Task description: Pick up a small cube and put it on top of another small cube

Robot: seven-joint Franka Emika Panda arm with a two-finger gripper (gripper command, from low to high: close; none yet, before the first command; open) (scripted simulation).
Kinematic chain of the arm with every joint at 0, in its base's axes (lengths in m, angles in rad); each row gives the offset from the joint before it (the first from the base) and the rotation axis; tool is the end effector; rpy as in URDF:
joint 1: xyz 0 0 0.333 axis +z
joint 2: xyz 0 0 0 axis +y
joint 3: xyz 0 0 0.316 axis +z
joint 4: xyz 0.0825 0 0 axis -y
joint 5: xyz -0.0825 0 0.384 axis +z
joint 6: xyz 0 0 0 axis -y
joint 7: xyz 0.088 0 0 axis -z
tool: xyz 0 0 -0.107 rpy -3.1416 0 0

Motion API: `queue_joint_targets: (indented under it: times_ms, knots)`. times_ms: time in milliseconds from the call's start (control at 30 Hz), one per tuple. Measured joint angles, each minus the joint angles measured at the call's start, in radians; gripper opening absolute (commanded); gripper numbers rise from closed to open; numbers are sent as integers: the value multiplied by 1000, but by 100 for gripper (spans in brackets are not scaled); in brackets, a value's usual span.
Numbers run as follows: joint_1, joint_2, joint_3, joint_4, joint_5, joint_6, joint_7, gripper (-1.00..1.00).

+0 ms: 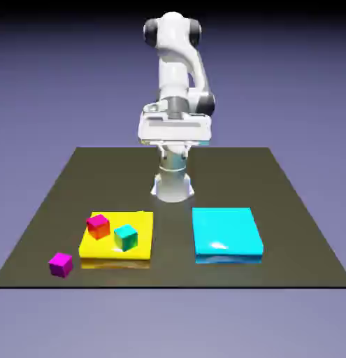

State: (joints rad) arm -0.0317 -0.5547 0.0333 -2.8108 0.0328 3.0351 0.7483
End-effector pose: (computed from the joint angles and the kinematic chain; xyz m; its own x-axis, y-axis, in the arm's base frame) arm 0.3910 -0.0017 0.4515 0.5049 -0.6968 0.5094 -0.5017 -0.7172 -0.4837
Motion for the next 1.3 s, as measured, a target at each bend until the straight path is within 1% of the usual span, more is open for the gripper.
queue_joint_targets:
  times_ms: [700,1300]
  knots:
    - [-761,227,633,124,664,-192,193,0]
    - [-1413,468,1113,85,1133,-187,278,0]
